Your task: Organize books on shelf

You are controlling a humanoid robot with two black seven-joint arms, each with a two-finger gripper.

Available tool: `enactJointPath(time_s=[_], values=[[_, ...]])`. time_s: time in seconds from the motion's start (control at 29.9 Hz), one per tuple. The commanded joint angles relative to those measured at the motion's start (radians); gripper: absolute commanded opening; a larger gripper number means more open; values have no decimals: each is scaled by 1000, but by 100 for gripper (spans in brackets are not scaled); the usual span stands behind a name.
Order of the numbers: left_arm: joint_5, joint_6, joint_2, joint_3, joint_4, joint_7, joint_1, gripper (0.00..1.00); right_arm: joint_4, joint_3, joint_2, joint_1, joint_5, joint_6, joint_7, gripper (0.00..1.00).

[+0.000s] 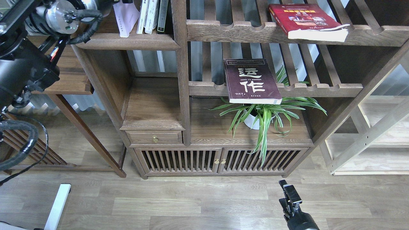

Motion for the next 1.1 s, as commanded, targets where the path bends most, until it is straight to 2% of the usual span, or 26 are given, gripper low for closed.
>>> enactJointPath(time_s=[0.0, 0.03, 0.2, 0.37, 0.53, 0.8, 0.84, 0.9, 1.0, 1.04, 1.07], values=[[0, 0, -1, 11, -5, 1, -8, 53, 0, -1, -1, -8, 0, 0, 0, 100], [0, 0, -1, 11, -7, 1, -9, 63, 0, -1, -2, -11, 0, 0, -2, 100], [0, 0, -1, 11, -14, 1, -26, 73, 0, -1, -3, -22, 0, 0, -3, 100], [-2, -1, 2, 11, -17, 1, -49, 78, 2, -1, -6, -25, 0, 0, -3, 100], [0, -1, 21, 17, -22, 1, -49, 96, 2, -1, -8, -25, 0, 0, -5, 100], [0, -1, 36, 46, -25, 1, -38, 95, 2, -13, -8, -30, -2, 0, -5, 100], [0, 0, 38, 53, -25, 1, -40, 94, 2, -13, -8, -30, -2, 0, -5, 100], [-2, 3, 38, 58, -26, 1, -43, 79, 2, -13, -8, -30, -2, 0, -5, 100], [-12, -1, 41, 28, -37, 1, -44, 44, 2, -13, -9, -30, -2, 0, -5, 100], [-18, -9, 42, 11, -46, 1, -44, 26, 2, -13, -11, -30, 0, 0, -5, 100], [-25, -13, 42, 0, -56, 1, -43, 17, 2, -13, -12, -30, 0, 0, -3, 100]])
